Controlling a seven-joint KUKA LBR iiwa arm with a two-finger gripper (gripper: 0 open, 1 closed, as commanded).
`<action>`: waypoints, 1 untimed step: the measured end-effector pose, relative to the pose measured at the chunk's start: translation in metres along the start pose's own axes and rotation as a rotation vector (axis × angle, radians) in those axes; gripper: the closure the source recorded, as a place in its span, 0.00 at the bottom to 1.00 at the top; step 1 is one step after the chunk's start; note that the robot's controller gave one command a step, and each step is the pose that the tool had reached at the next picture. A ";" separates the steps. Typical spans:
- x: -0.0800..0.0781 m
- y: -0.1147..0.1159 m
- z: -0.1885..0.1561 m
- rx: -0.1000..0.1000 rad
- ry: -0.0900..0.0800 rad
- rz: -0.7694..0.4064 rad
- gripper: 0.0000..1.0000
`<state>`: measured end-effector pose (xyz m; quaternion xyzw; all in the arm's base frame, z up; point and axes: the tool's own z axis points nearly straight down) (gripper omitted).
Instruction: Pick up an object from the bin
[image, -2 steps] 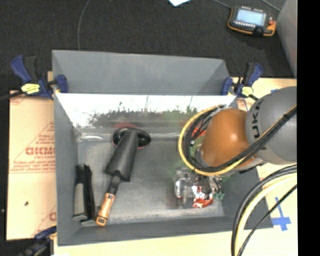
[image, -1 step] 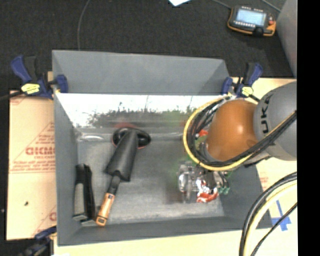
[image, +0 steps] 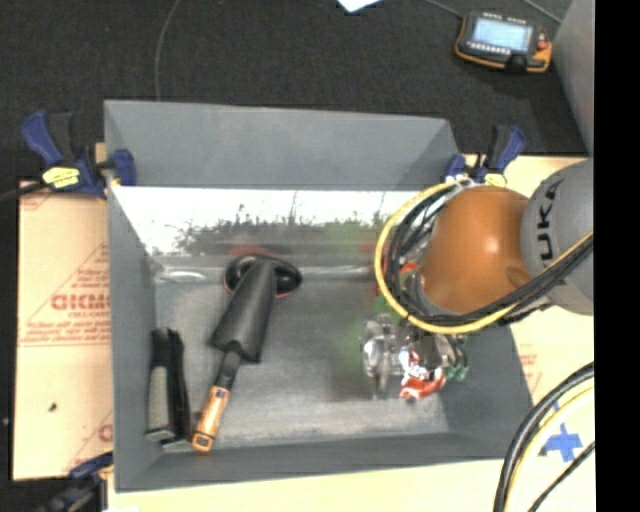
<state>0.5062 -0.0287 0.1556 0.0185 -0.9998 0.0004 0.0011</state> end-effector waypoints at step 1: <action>-0.001 0.000 -0.011 0.001 -0.003 0.001 1.00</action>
Offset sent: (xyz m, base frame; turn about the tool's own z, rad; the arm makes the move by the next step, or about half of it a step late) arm 0.0009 -0.0002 0.0355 0.0010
